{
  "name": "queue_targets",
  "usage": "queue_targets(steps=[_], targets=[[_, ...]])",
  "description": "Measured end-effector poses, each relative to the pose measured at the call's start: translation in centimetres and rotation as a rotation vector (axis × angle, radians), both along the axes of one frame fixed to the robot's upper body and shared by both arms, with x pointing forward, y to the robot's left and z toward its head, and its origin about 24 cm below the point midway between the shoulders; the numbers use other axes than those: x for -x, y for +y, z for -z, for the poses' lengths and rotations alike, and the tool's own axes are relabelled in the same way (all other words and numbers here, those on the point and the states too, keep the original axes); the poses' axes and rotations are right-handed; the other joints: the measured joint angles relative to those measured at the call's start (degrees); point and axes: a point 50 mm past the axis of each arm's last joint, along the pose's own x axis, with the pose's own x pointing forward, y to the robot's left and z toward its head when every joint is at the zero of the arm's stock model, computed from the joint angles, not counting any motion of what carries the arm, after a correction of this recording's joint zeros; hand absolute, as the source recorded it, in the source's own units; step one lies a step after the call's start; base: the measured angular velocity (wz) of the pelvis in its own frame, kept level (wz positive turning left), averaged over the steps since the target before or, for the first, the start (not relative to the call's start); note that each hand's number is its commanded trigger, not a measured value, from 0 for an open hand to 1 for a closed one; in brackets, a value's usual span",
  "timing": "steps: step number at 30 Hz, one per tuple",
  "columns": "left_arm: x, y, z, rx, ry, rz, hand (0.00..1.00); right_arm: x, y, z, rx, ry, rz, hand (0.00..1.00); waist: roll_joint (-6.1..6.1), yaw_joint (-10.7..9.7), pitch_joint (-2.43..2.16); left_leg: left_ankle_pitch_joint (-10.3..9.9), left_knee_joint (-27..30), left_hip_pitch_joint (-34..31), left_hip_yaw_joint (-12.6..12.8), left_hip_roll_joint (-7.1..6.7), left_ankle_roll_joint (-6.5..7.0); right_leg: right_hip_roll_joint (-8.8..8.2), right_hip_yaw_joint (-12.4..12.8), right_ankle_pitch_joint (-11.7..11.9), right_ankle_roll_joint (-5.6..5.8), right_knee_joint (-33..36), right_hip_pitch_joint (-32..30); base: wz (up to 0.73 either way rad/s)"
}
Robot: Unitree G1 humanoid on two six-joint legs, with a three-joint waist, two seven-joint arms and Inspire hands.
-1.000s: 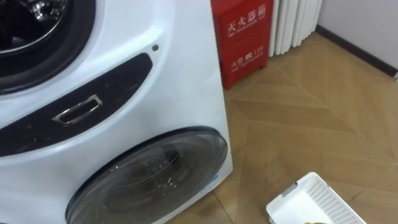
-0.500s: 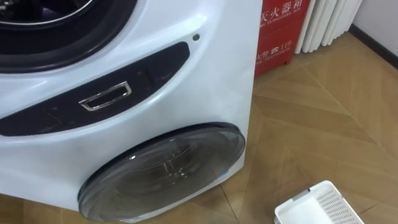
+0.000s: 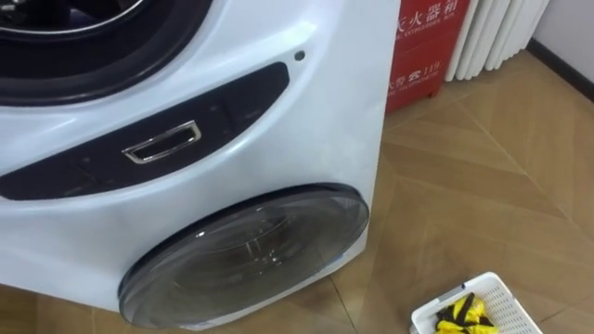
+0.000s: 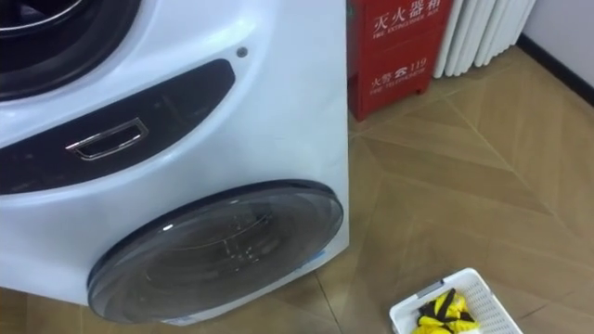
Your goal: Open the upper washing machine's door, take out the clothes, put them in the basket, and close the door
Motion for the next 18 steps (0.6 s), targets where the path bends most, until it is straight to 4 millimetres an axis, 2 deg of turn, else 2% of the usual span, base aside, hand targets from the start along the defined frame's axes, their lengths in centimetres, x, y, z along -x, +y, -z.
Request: queue_targets(steps=[2, 6, 8, 13, 18], targets=[[0.03, -0.01, 0.01, 0.003, 0.002, 0.002, 0.00, -0.05, 0.02, -0.01, -0.004, -0.002, -0.004, 0.00, 0.23, 0.1, -0.16, 0.0, 0.0, 0.0, -0.2, -0.03, 0.00, -0.01, 0.0, 0.0, -0.01, 0.0, 0.0, 0.03], [0.13, -0.13, 0.08, 0.019, 0.016, 0.012, 0.00, -0.07, 0.01, -0.02, -0.003, -0.003, -0.006, 0.00, 1.51, 0.3, -1.01, 0.0, -0.1, 0.1, -1.0, -0.08, 0.00, -0.13, -0.4, 0.0, -0.02, 0.1, 0.1, 0.02], [0.11, -0.15, 0.08, 0.020, 0.016, 0.013, 0.00, -0.05, 0.01, -0.01, -0.004, -0.002, -0.006, 0.00, 1.89, 0.4, -0.95, 0.0, -0.1, 0.2, -1.0, -0.09, 0.00, -0.16, -0.6, 0.0, -0.03, 0.2, 0.2, 0.00], [0.26, -0.29, 0.15, 0.022, 0.028, 0.025, 0.00, 0.13, -0.10, 0.01, 0.001, 0.005, -0.009, 0.00, 2.83, 0.4, -0.38, 0.1, 0.0, 0.2, -1.2, -0.24, 0.13, -0.42, -0.6, -0.3, -0.02, 0.5, 0.0, 0.04], [0.52, -0.27, 0.19, 0.037, 0.030, 0.001, 0.00, 0.37, -0.15, 0.12, -0.008, 0.012, -0.014, 0.00, 2.76, 0.8, -0.28, 0.1, 0.1, 0.5, -1.5, -0.25, 0.06, -0.62, -1.0, -0.8, -0.10, 1.3, 0.4, 0.03]])
